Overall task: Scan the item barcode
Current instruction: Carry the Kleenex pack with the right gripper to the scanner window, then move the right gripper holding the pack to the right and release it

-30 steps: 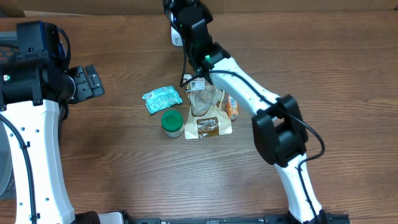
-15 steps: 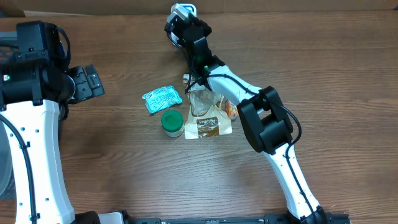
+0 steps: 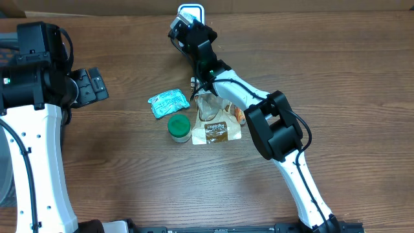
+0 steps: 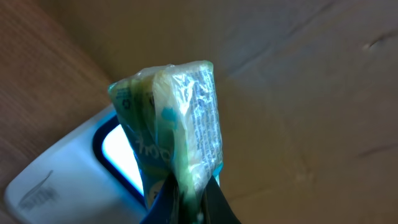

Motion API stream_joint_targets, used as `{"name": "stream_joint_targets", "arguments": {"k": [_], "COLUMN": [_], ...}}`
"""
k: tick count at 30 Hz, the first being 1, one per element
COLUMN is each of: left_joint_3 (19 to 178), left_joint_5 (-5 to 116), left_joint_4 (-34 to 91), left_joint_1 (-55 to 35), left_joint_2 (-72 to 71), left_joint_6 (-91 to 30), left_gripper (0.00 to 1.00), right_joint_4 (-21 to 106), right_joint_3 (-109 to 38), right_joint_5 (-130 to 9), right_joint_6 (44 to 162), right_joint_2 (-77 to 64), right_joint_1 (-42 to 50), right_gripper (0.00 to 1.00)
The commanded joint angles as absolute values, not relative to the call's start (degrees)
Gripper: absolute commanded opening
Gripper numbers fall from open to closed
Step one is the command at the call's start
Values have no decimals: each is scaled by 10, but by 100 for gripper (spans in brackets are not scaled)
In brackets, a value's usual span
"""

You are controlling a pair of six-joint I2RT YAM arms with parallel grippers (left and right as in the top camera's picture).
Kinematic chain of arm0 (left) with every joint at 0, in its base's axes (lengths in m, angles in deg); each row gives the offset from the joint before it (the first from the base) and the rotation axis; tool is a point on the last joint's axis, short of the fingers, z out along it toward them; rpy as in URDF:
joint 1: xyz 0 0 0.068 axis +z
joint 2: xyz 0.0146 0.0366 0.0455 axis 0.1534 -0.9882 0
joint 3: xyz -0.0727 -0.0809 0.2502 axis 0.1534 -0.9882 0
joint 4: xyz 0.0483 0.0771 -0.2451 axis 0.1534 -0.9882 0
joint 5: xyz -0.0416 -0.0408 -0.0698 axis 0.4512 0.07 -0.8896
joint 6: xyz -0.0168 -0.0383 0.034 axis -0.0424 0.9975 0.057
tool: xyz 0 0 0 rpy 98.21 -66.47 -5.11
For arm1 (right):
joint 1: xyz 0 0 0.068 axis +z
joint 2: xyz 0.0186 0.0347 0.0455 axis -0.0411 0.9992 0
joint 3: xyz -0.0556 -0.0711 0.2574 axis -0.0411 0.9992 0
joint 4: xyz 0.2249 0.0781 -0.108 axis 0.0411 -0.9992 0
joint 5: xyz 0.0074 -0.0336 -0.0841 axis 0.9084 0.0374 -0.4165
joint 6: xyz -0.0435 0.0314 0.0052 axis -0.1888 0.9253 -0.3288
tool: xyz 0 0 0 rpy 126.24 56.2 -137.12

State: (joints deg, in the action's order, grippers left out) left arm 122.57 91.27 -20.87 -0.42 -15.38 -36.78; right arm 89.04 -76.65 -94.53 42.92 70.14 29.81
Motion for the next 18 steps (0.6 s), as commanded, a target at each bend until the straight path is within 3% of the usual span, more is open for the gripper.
{"name": "stream_joint_targets", "arguments": {"k": [1,6,13,18], "left_joint_3": [1227,1227,1227,1227], "left_joint_5": [918,918,918,918], "left_joint_4": [-208,-208,-208,-208], "left_joint_1": [-3,-3,-3,-3], "left_joint_2": [-155,-155,-155,-155], "left_joint_6": [-360,-360,-360,-360], "left_gripper": [100,100,100,100], "right_joint_4": [855,759,480,321], "right_joint_3": [-773,-773,-773,-773], "right_joint_5": [-946,-939,-792,-725], "right_joint_6": [486,586,842,948], "right_joint_2": [608,533,367,273], "right_joint_1": [299,299,294,257], "right_gripper": [4,4,4,4]}}
